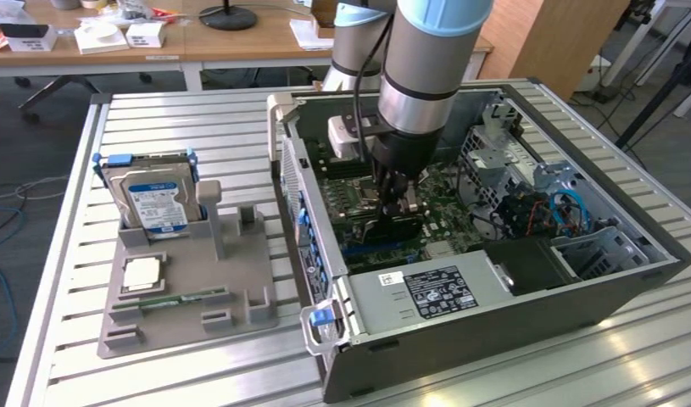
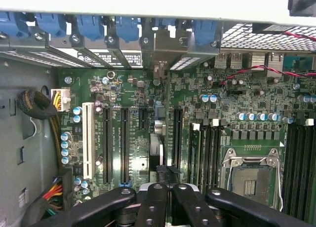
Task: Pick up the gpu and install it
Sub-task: 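Press down on the gpu until it lock into place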
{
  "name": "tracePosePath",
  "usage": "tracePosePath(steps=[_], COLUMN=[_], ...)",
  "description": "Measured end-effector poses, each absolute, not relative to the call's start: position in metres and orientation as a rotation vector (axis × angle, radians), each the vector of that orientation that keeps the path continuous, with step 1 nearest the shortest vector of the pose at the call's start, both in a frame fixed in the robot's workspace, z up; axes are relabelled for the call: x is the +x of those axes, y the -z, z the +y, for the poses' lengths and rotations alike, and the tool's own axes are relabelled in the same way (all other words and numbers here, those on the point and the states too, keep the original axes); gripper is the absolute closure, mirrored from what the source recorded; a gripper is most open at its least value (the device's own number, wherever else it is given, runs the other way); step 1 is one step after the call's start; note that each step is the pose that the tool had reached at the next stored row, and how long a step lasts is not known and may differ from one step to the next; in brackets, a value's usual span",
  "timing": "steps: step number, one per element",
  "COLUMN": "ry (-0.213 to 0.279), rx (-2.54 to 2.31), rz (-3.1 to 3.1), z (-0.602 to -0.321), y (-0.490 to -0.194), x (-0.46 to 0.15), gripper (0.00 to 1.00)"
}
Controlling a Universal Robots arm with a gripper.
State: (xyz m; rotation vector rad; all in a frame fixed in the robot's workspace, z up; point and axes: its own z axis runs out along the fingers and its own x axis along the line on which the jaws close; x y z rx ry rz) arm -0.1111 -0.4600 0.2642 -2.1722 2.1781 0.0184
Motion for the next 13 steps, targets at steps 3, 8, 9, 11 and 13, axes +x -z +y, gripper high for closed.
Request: tracePosePath(steps=[3,8,9,11,13], ry=[-0.019,-0.022,-0.022,-0.022,-0.022], rx=[-2.172,-2.171,-2.170,-2.170,-2.170], rz=[2.178,2.177,2.176,2.176,2.176], z=[-0.4607,-0.4615,-0.4616,-0.4615,-0.4615], y=[-0.2642,-0.2639,-0.2634,-0.2627,-0.2630], x=[-0.1110,-0.1111,-0.1111,-0.1111,-0.1111], gripper=[0.90,0.90,0.90,0.90,0.90])
